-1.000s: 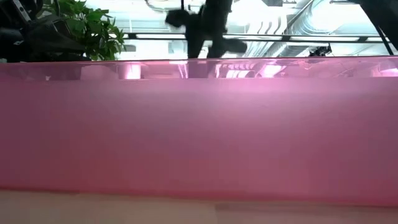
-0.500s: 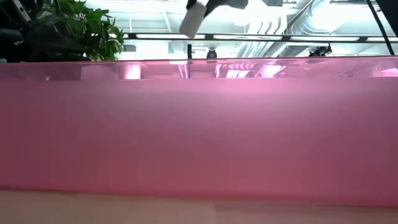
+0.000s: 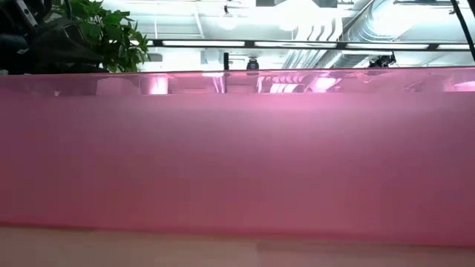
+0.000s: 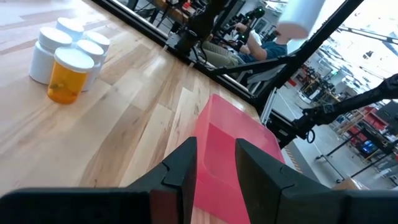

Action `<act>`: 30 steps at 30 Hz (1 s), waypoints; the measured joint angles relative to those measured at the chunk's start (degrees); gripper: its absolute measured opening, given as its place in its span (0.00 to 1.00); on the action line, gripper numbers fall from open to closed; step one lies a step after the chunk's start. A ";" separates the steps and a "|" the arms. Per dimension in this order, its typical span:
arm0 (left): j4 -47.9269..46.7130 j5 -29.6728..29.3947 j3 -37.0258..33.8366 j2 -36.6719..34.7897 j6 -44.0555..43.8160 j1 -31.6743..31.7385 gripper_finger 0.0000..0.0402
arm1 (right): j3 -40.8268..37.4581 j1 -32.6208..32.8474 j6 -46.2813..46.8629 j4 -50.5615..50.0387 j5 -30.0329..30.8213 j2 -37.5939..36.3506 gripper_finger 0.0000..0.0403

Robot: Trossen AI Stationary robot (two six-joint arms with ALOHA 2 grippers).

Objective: Pick and place pill bottles into a basket
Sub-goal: Put the white pill bottle into the red bin

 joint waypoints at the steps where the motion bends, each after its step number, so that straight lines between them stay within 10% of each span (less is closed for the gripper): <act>1: 0.00 -0.01 -0.02 0.00 -0.01 0.00 0.36 | -0.26 0.54 1.02 -0.88 -0.02 0.15 0.37; 30: 0.00 -0.04 -0.02 0.02 -0.02 0.00 0.36 | -30.50 7.87 16.26 7.68 -3.56 0.79 0.37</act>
